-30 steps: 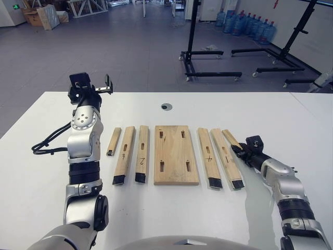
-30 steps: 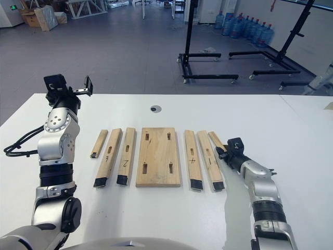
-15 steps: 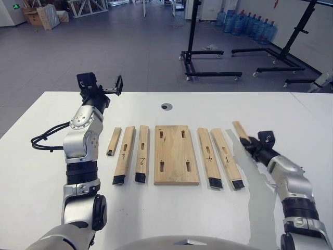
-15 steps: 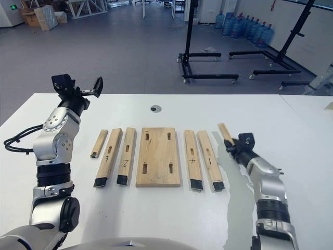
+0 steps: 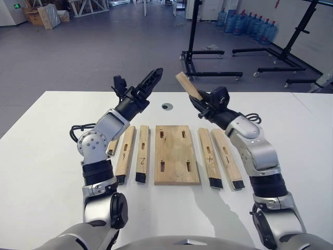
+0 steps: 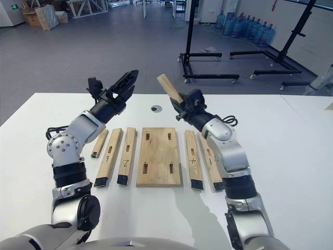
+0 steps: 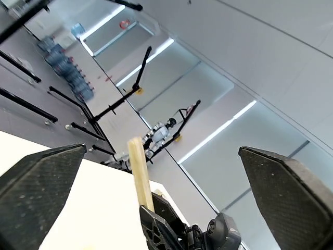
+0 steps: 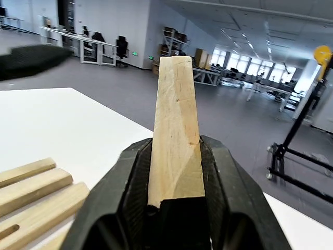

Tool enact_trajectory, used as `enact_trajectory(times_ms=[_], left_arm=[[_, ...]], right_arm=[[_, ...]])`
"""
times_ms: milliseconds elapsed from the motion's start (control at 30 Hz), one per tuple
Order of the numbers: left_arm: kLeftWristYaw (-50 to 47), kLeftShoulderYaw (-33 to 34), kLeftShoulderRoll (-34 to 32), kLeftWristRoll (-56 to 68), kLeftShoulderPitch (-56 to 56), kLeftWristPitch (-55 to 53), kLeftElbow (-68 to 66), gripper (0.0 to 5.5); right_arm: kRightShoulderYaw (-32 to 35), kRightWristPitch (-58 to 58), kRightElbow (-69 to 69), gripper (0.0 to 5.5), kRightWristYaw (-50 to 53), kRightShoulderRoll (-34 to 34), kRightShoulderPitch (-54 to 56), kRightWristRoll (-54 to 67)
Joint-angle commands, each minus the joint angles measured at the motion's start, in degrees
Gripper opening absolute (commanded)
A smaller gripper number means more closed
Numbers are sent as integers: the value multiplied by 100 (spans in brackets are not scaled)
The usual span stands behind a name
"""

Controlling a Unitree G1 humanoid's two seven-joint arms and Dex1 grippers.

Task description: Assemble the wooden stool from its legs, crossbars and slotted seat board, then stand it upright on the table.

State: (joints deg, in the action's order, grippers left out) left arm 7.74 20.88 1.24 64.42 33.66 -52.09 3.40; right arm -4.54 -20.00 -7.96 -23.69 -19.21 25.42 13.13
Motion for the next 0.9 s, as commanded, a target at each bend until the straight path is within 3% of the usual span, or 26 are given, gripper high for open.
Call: enact_trajectory(times_ms=[33,233,533,900], left_arm=[[-109,-169,-66,-138,-285,52,96,540],[-141,-219,-10,-93,-373,176,84,540],[-347,-202,66,592,-253,114,293,540],[-485,-349,15,586,-153,179,80,540]], right_arm=[[-36,0,-461,128,-78,132,73,66],[-195,-105,-944,128,-283,364,-56,359],[-359,157,-390,128,-280,512,-247,111],[-614,136,-558,128,-429,616,-336,89]])
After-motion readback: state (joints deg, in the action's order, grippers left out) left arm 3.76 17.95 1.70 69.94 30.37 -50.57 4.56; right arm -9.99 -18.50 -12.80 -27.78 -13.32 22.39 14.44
